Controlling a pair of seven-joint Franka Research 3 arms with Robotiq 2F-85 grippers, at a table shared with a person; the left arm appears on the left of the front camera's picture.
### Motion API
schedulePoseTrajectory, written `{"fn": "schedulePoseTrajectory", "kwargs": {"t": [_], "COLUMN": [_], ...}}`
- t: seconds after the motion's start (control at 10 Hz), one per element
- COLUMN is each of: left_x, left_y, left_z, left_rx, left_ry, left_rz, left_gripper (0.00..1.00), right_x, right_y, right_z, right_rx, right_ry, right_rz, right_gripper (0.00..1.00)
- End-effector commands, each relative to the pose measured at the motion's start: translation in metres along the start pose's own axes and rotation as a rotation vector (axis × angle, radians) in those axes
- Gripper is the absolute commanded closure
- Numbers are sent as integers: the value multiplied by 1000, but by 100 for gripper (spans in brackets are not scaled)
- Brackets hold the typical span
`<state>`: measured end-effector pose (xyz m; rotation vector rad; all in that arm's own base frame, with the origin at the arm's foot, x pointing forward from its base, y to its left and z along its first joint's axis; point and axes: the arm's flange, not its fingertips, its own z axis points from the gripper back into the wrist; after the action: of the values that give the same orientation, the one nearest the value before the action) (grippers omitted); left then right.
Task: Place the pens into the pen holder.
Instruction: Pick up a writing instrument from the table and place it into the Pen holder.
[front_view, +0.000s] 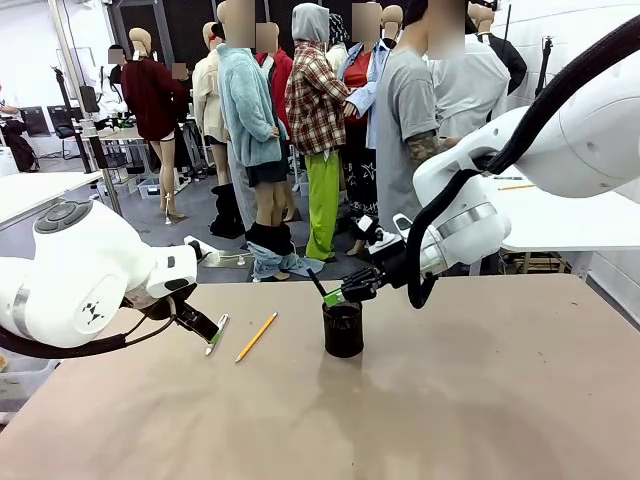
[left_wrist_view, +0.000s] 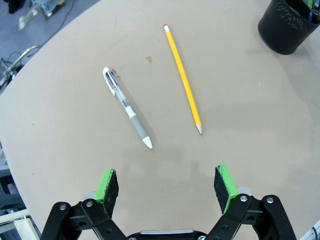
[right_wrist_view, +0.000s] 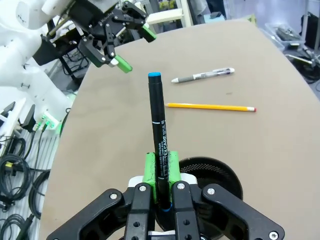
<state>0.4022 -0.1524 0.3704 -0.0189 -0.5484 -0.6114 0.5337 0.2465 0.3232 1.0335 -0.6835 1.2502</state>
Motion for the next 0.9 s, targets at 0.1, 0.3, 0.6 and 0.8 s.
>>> {"fn": "schedulePoseTrajectory", "kwargs": {"t": [0.1,0.3,0.6,0.8], "left_x": [0,0,0,0], "left_y": [2,2,2,2], "left_z": [1,1,1,1], "left_rx": [0,0,0,0], "left_ry": [-2,-2,-2,-2], "left_rz": [4,4,4,4], "left_gripper": [0,0,0,0], "right_x": [-3,-12,-19,-14], "right_y": [-14,-22,-24,-22], "right_z": [-4,-7,-4,3], "right_rx": [-31,-80,-113,-114], "right_ry": [-43,0,5,-18], "right_rz": [-3,-21,-22,-14], "right_gripper": [100,100,75,40]}}
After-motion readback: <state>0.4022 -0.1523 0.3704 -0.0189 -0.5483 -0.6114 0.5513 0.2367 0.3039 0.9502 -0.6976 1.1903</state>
